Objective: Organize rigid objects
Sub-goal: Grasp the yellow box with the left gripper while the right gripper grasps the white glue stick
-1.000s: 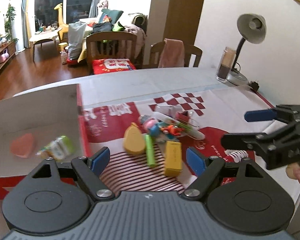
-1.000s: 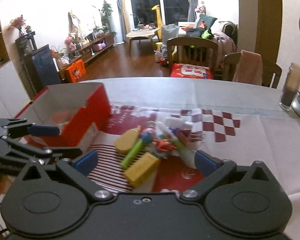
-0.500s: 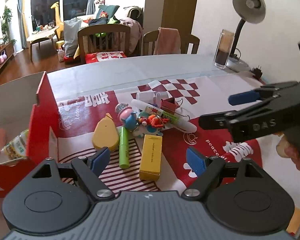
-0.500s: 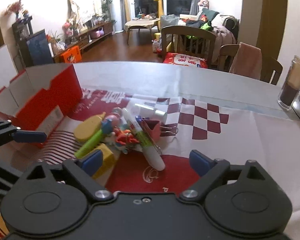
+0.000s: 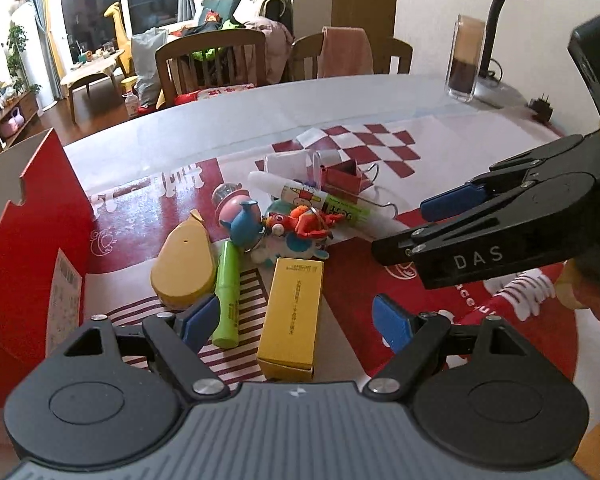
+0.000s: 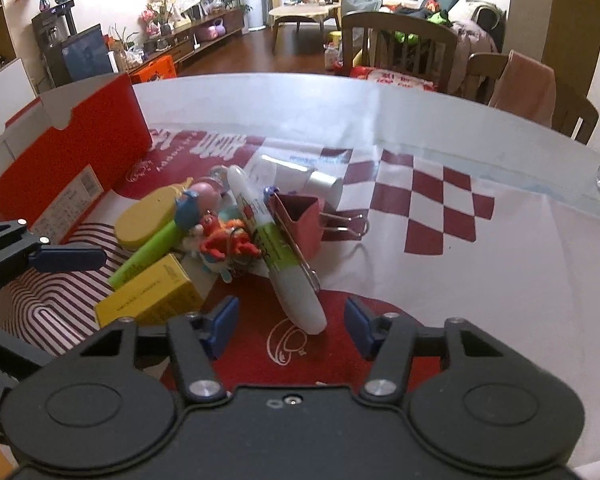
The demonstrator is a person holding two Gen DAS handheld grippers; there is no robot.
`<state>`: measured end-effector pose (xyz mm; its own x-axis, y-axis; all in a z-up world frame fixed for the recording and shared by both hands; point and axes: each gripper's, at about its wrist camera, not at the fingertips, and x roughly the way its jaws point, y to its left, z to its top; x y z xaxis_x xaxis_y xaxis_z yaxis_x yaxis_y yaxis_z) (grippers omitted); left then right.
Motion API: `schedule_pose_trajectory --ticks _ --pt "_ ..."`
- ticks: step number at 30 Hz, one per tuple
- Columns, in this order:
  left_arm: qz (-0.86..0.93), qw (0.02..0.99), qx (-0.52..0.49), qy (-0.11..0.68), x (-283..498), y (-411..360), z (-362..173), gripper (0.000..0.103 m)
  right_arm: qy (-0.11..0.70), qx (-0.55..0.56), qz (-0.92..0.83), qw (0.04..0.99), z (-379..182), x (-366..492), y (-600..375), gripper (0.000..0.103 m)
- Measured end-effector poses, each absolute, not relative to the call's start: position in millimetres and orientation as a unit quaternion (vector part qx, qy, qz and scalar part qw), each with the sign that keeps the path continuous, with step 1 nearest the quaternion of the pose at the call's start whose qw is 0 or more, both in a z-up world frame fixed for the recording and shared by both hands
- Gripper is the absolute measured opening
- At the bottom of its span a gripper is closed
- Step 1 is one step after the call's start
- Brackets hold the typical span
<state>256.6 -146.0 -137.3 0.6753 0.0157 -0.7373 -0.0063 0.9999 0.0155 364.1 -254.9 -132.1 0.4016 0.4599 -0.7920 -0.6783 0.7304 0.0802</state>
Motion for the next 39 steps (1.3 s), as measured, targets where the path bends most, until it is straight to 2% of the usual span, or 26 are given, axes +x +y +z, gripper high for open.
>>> schedule_pose_trajectory --ticks 3,6,10,13,18,20,27,30,34,39 --pt "0.007 0.913 0.007 0.408 261 -147 -141 0.083 0.431 -0.124 0.346 0.824 -136 368 -255 0.049" --pt "0.008 0.912 0.009 0.410 264 -147 -144 0.083 0.429 -0.127 0.351 0.823 -138 370 -253 0.049" --pt "0.011 0.910 0.012 0.414 270 -148 -147 0.083 0.434 -0.122 0.354 0.820 -138 373 -251 0.036" --pt "0.011 0.909 0.014 0.416 272 -149 -149 0.083 0.443 -0.117 0.361 0.812 -139 369 -251 0.033" --pt "0.007 0.909 0.020 0.417 274 -151 -152 0.075 0.440 -0.133 0.373 0.806 -141 362 -242 0.031" --pt "0.006 0.907 0.022 0.420 276 -153 -154 0.065 0.440 -0.135 0.373 0.806 -142 364 -238 0.031" --pt "0.008 0.902 0.026 0.431 281 -155 -160 0.056 0.428 -0.142 0.369 0.813 -144 370 -225 0.031" --pt "0.008 0.902 0.026 0.431 282 -156 -160 0.048 0.420 -0.148 0.359 0.820 -144 369 -223 0.022" --pt "0.024 0.901 0.023 0.432 282 -154 -158 0.031 0.417 -0.141 0.353 0.825 -143 367 -223 0.021" --pt "0.033 0.900 0.014 0.434 280 -149 -154 0.030 0.410 -0.105 0.349 0.836 -129 358 -231 0.021"
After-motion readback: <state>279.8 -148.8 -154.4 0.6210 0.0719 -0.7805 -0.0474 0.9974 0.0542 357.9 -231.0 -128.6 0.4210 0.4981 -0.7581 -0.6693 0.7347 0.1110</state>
